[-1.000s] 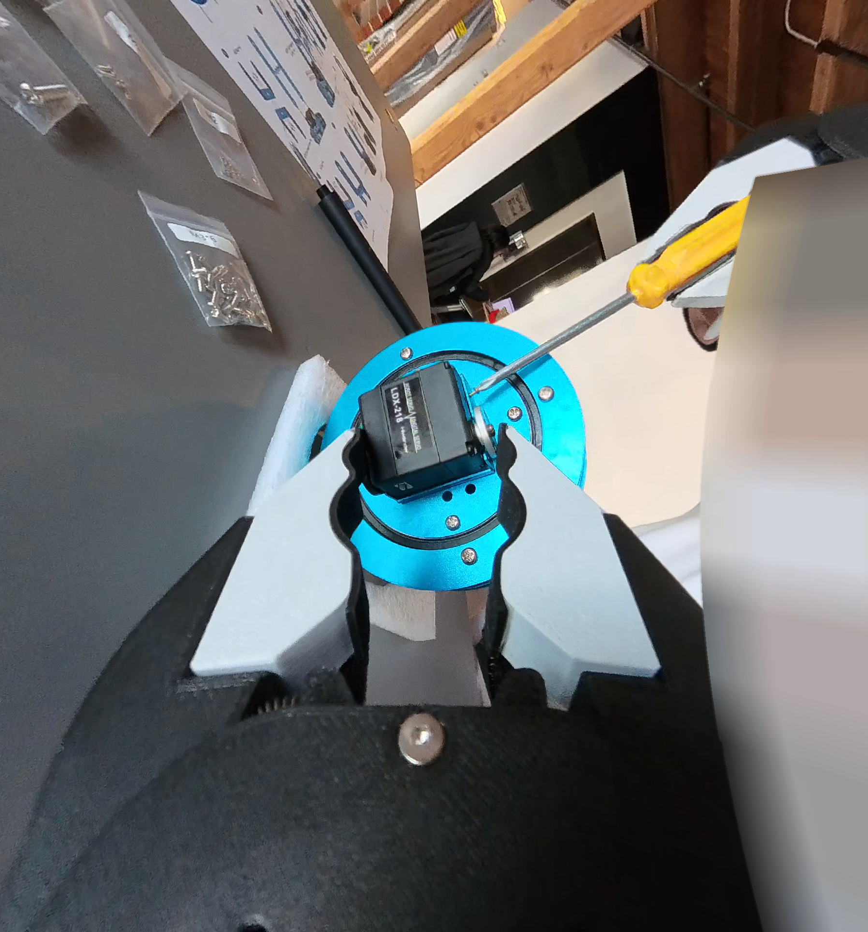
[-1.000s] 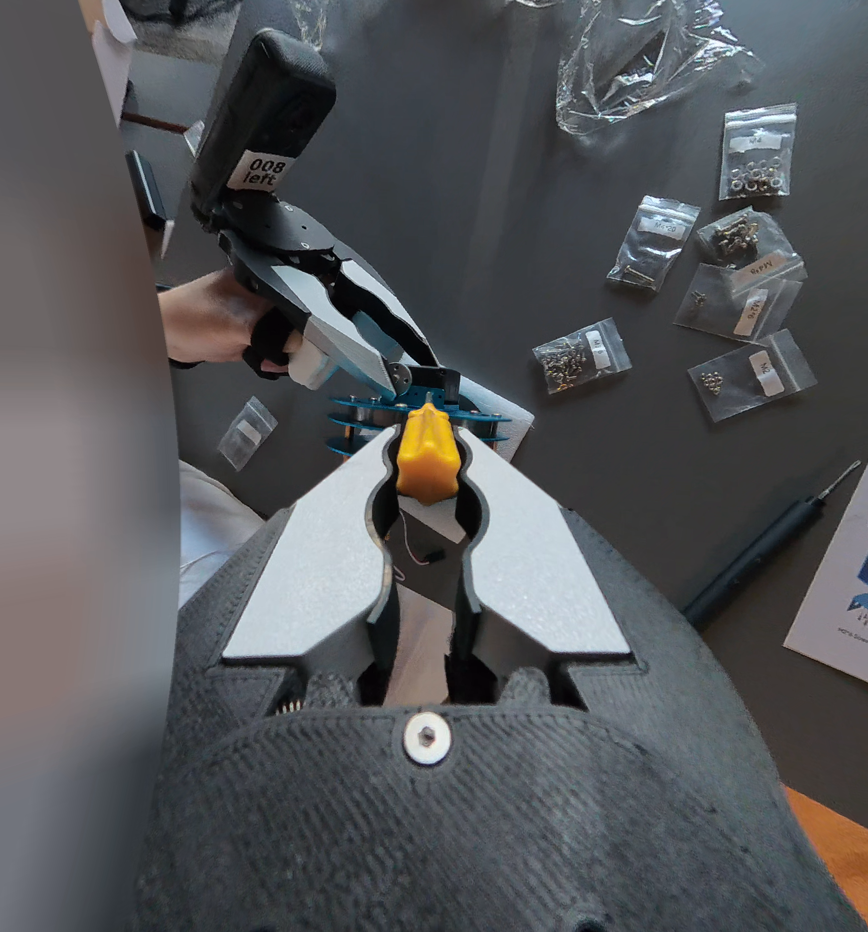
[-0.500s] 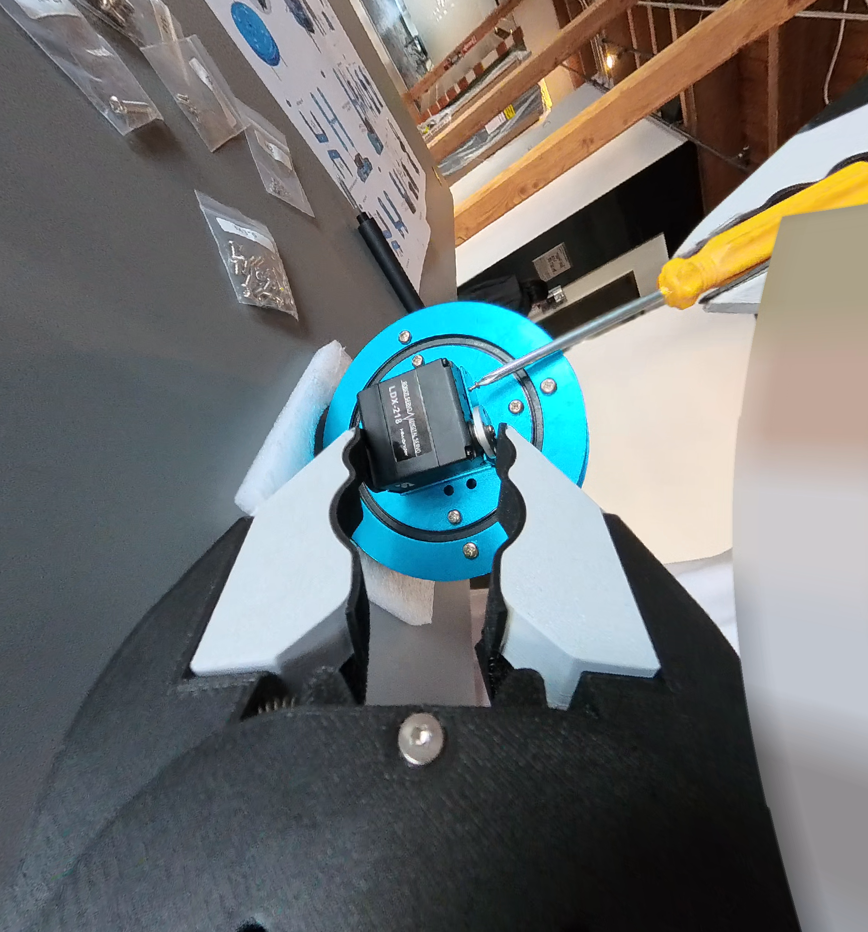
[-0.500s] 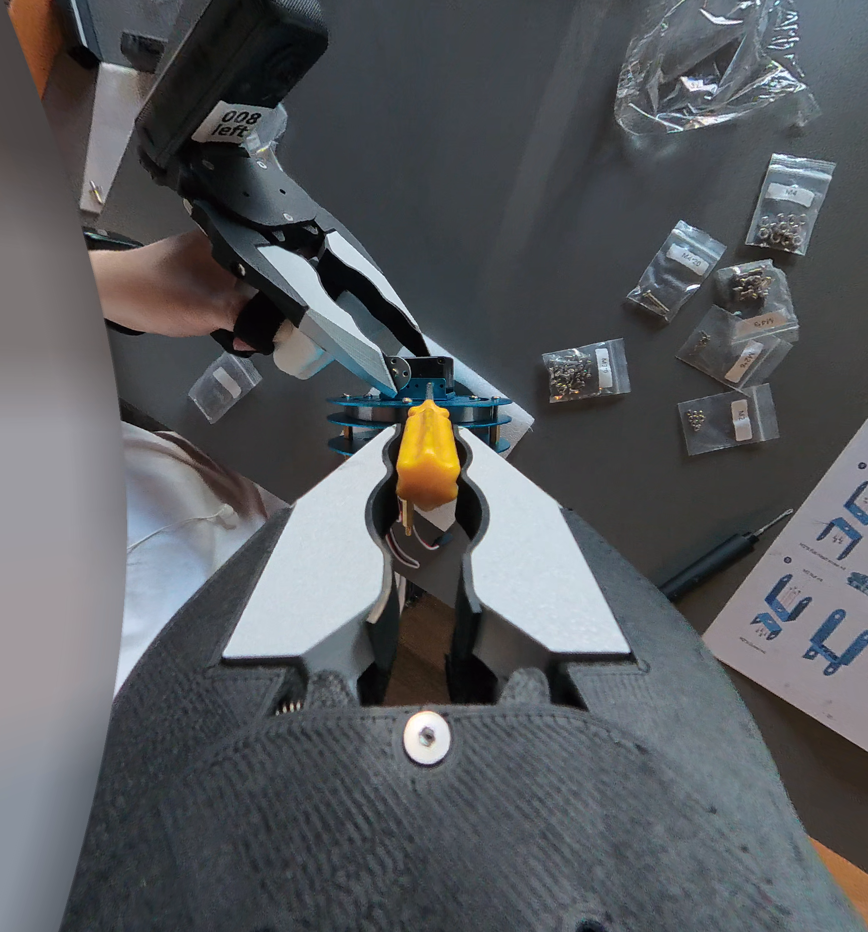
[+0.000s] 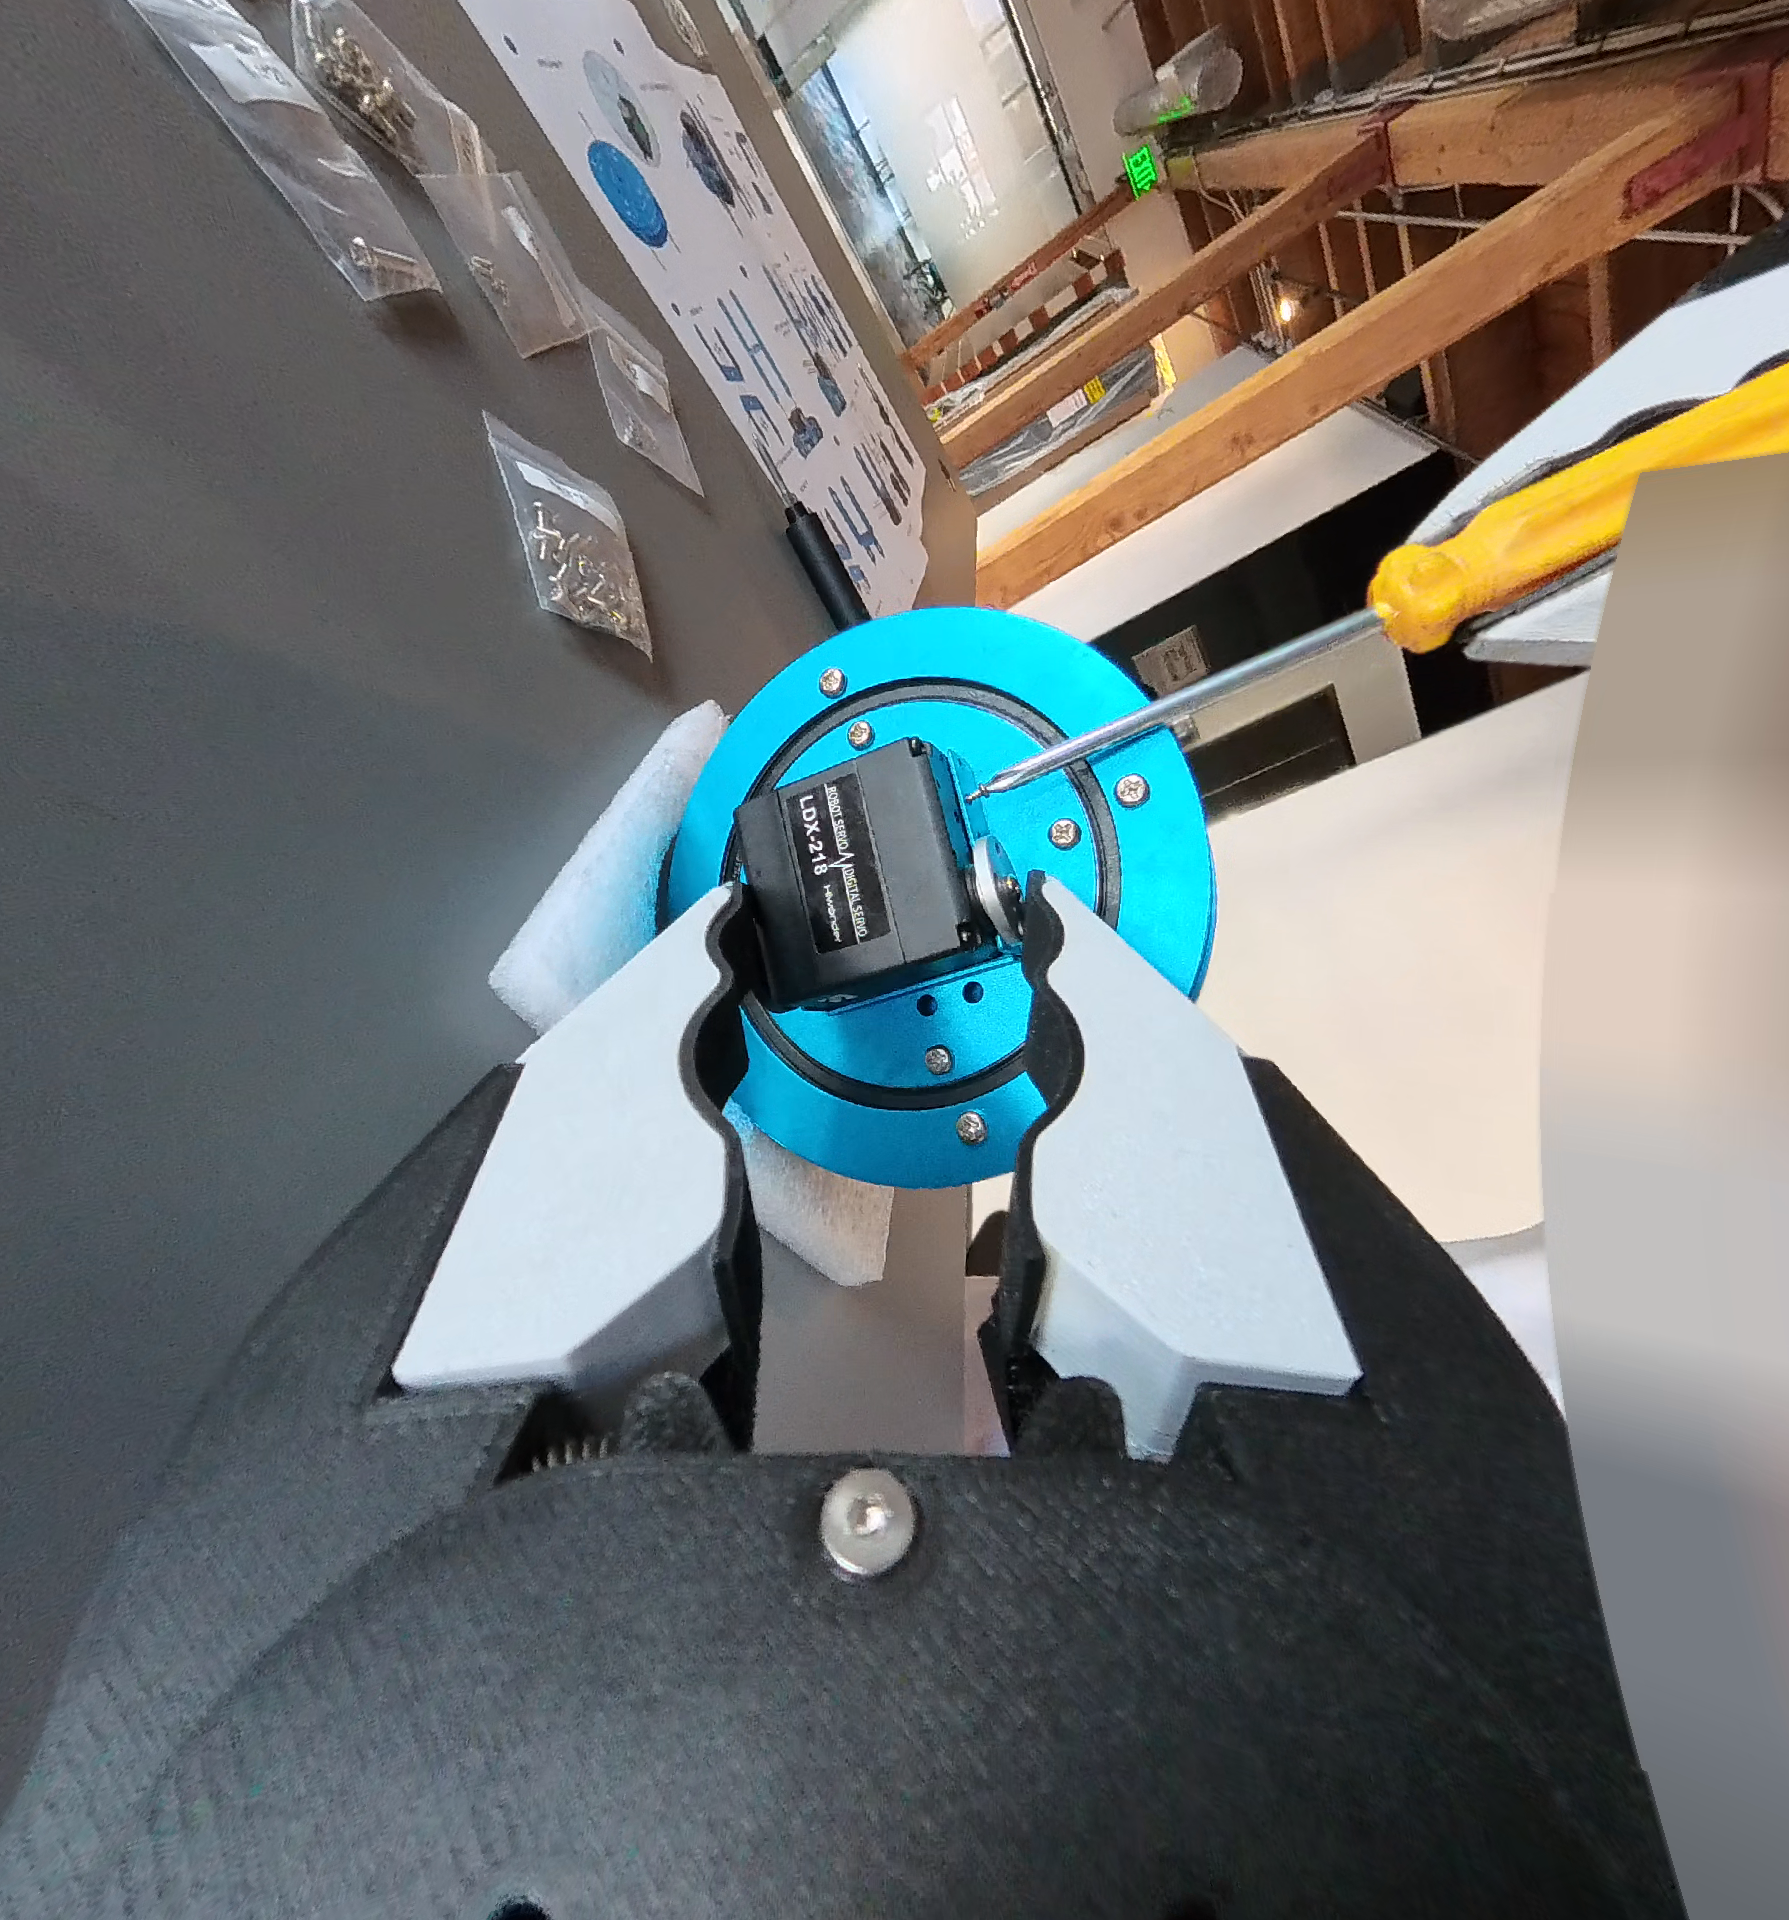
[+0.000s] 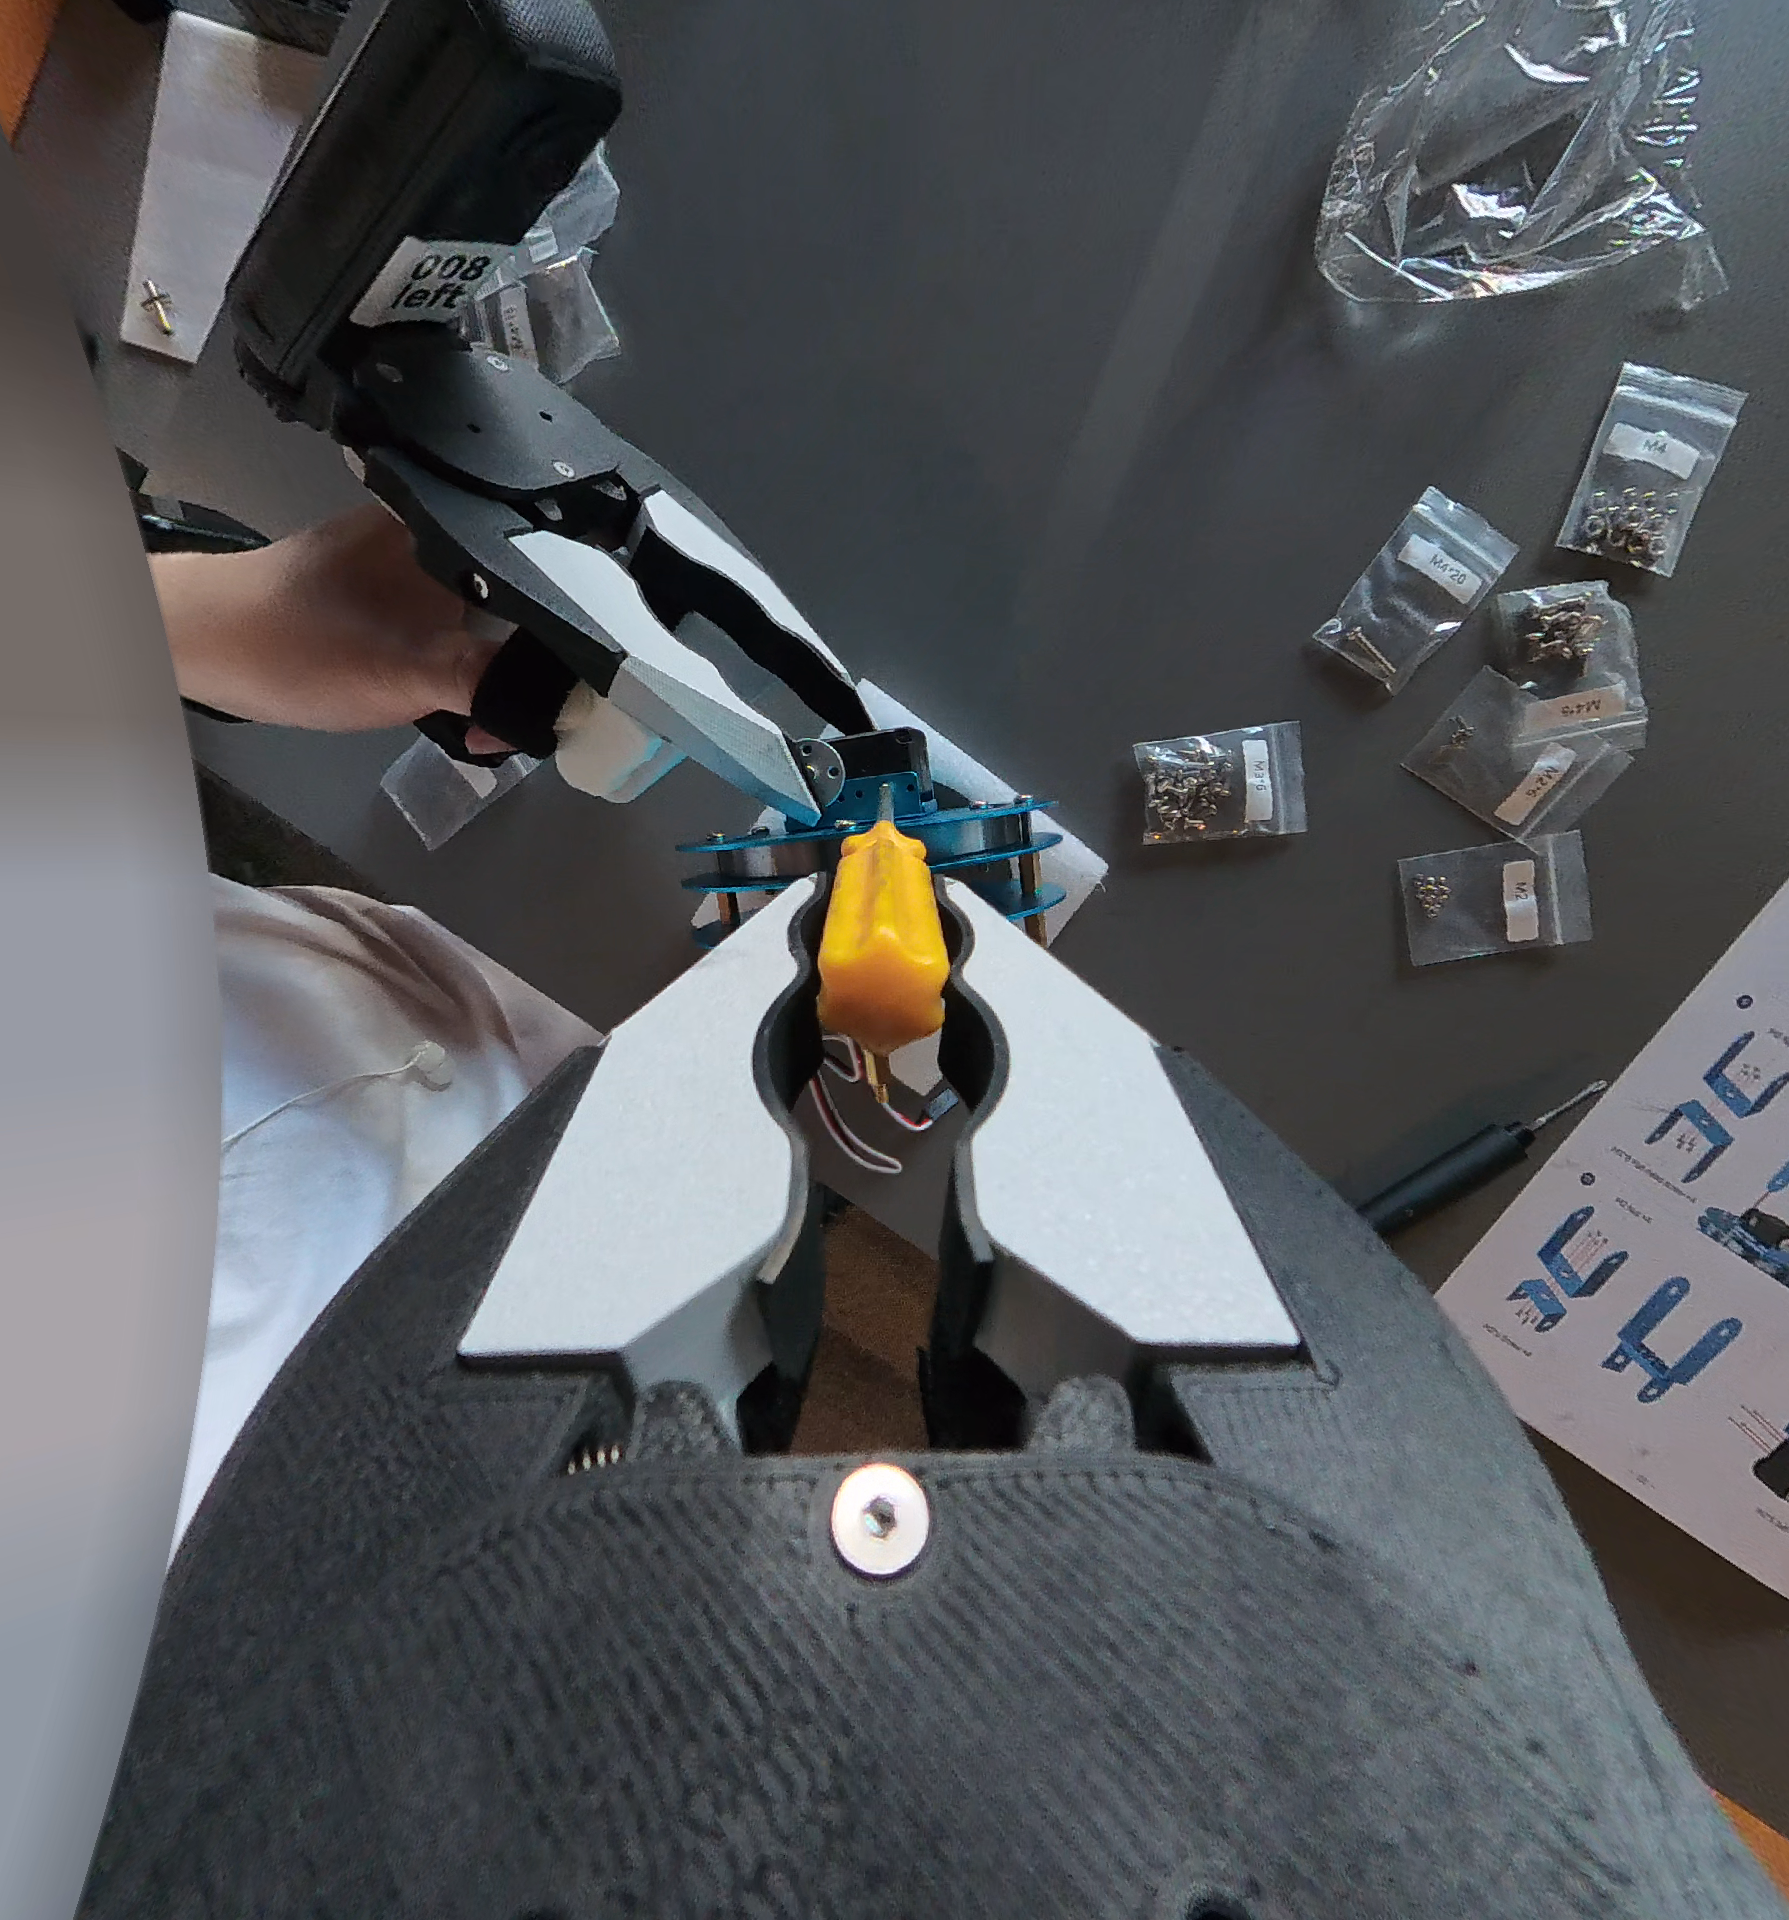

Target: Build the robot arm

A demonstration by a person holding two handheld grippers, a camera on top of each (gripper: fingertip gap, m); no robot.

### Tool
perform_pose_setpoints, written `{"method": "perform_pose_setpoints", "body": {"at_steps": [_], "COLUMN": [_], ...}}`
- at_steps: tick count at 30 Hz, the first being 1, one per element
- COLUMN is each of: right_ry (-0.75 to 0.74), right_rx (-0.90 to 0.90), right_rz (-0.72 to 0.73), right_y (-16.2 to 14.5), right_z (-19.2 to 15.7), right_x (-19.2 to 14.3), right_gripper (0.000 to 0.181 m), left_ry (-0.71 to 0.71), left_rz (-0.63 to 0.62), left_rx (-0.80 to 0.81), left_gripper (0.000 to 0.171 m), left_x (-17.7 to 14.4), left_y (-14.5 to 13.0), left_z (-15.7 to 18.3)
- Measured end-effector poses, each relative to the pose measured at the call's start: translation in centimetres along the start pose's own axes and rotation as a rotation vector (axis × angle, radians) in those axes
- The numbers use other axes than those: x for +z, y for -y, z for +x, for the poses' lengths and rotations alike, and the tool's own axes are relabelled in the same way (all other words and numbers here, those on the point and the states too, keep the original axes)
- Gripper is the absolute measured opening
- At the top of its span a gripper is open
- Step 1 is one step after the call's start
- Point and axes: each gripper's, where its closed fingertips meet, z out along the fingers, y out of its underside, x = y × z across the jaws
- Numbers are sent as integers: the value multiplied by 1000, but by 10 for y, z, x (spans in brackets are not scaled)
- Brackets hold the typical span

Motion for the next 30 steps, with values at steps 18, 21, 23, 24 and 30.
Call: {"method": "perform_pose_setpoints", "body": {"at_steps": [18, 21, 23, 24, 30], "right_ry": [-15, -17, -16, -16, -34], "right_rx": [-38, -45, -38, -31, 50], "right_rz": [-21, -15, -7, -5, 16], "right_y": [-3, -3, -2, -2, -4], "right_z": [-13, -14, -14, -13, -11], "right_x": [0, 0, 0, 0, -1], "right_gripper": [17, 17, 17, 17, 17], "left_ry": [38, 32, 30, 31, 40], "left_rz": [67, 70, 72, 73, 64], "left_rx": [0, -7, -7, -5, -1], "left_gripper": [50, 50, 50, 50, 50], "left_x": [-4, -4, -4, -4, -2], "left_y": [-11, -11, -11, -11, -9], "left_z": [5, 4, 4, 4, 4]}}
